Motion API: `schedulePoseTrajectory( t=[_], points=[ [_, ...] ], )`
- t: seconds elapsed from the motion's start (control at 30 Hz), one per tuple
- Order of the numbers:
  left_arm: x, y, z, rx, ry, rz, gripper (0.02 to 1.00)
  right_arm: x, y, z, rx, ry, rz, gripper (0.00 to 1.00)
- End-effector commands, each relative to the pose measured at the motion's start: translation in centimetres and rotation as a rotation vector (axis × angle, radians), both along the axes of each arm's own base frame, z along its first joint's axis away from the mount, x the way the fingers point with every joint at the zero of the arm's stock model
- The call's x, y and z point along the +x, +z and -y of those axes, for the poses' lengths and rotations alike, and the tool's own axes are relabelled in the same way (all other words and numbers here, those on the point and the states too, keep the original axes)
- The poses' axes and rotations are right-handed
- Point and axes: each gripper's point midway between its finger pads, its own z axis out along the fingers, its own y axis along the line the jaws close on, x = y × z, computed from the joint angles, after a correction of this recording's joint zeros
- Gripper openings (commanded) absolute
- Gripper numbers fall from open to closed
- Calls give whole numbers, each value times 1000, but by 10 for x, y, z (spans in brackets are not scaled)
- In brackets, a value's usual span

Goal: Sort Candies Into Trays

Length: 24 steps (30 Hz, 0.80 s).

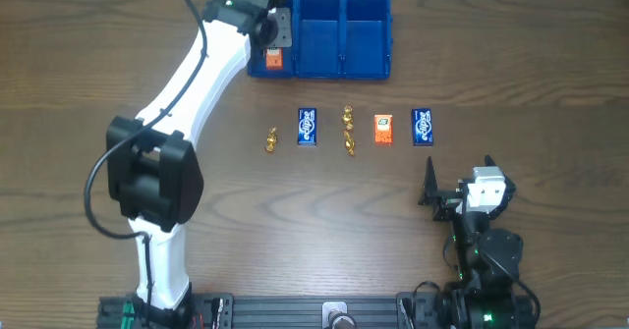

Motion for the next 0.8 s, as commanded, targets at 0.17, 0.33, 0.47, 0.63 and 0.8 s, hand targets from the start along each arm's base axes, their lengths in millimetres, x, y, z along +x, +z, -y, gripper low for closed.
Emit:
schedulePoseTrajectory(
  t=[0.17, 0.33, 0.47, 0.63, 0.8],
  points=[
    [8, -4, -8, 36, 0, 10, 318, -1, 0, 3, -13, -12, -9, 998],
    [8, -8, -11, 39, 4, 2, 511, -1, 0, 3, -13, -12, -9, 1000],
    [9, -8, -12, 46, 6, 8, 1000, -1, 0, 3, -13, -12, -9, 998],
    [11, 10, -13, 43, 22, 41, 998, -1, 0, 3, -13, -12, -9, 1000],
    [-5, 55, 18, -8, 9, 81, 998, -1, 0, 3, -13, -12, -9, 1000]
  ],
)
